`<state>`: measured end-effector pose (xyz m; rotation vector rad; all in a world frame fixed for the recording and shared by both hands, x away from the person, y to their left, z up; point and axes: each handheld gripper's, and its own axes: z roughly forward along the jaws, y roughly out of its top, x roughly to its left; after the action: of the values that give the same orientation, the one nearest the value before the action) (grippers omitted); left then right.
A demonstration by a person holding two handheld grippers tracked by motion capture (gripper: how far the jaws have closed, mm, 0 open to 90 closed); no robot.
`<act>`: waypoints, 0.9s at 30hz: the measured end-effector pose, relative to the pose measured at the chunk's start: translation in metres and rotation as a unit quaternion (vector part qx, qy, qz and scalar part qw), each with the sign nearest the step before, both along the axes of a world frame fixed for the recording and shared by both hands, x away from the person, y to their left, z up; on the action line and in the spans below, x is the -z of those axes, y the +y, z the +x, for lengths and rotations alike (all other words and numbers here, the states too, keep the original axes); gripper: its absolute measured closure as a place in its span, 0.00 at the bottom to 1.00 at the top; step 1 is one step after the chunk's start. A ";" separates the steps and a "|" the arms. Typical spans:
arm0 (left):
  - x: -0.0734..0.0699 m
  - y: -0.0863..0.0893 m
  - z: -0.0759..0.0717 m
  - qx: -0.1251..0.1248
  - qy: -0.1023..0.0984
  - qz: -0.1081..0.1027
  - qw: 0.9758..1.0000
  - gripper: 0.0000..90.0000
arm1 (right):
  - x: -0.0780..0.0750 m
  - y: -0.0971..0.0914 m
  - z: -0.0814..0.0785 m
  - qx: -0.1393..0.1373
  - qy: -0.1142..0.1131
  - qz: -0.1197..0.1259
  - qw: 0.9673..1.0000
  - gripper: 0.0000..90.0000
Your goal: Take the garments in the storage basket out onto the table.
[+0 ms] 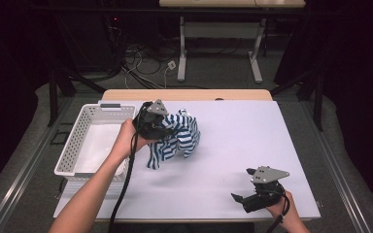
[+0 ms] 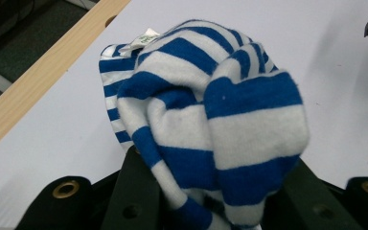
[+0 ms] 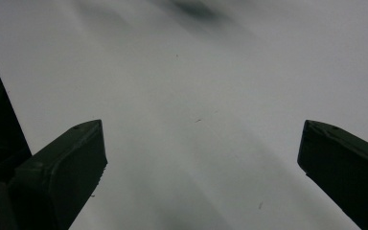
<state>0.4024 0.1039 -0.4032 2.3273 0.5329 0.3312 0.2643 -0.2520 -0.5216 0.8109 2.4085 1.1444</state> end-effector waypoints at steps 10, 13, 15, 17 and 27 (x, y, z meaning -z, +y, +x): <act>0.011 -0.005 0.000 -0.001 0.001 -0.009 1.000 0.80 | 0.001 0.001 0.000 0.001 0.001 0.001 1.000 0.03; 0.015 -0.007 0.000 -0.003 0.003 -0.008 1.000 0.80 | 0.001 0.000 0.000 -0.001 0.001 -0.001 1.000 0.03; 0.018 -0.008 0.000 -0.004 0.006 -0.005 1.000 0.80 | 0.001 0.000 0.000 -0.001 0.002 -0.002 1.000 0.03; 0.022 -0.009 0.001 -0.004 0.004 -0.008 1.000 0.80 | 0.000 0.000 0.000 -0.003 0.003 -0.002 1.000 0.03; 0.031 -0.012 0.003 -0.010 0.006 -0.014 1.000 0.80 | 0.001 0.001 0.001 -0.004 0.001 -0.002 1.000 0.03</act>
<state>0.4051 0.0921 -0.4342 2.2989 0.5644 0.3175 0.2656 -0.2505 -0.5228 0.8011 2.4169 1.1410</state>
